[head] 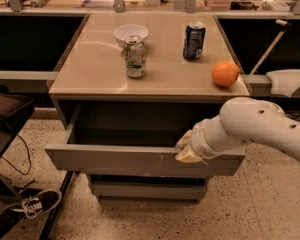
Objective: Open top drawer
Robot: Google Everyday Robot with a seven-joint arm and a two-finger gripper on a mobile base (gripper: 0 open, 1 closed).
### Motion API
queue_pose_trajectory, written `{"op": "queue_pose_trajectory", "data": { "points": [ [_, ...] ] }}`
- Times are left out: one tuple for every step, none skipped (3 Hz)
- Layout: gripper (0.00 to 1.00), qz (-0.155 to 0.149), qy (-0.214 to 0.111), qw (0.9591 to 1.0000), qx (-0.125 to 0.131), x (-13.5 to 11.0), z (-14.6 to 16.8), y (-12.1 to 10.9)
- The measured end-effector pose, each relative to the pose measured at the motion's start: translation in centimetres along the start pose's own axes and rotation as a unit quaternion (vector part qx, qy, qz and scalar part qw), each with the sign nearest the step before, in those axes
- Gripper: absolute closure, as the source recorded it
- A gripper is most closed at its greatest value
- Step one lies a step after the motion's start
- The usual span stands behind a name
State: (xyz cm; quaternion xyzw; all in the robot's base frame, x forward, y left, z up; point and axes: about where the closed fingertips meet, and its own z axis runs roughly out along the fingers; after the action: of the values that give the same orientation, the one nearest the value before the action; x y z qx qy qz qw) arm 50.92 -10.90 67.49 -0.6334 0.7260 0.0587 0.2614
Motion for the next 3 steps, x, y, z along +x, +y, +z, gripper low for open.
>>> {"op": "queue_pose_trajectory", "data": {
  "points": [
    [1.00, -0.007, 0.000, 0.9999, -0.014, -0.5, -0.5, 1.8],
    [1.00, -0.008, -0.002, 0.9998, -0.017, 0.4, -1.2, 2.9],
    [1.00, -0.008, -0.002, 0.9998, -0.017, 0.3, -1.2, 3.0]
  ]
}}
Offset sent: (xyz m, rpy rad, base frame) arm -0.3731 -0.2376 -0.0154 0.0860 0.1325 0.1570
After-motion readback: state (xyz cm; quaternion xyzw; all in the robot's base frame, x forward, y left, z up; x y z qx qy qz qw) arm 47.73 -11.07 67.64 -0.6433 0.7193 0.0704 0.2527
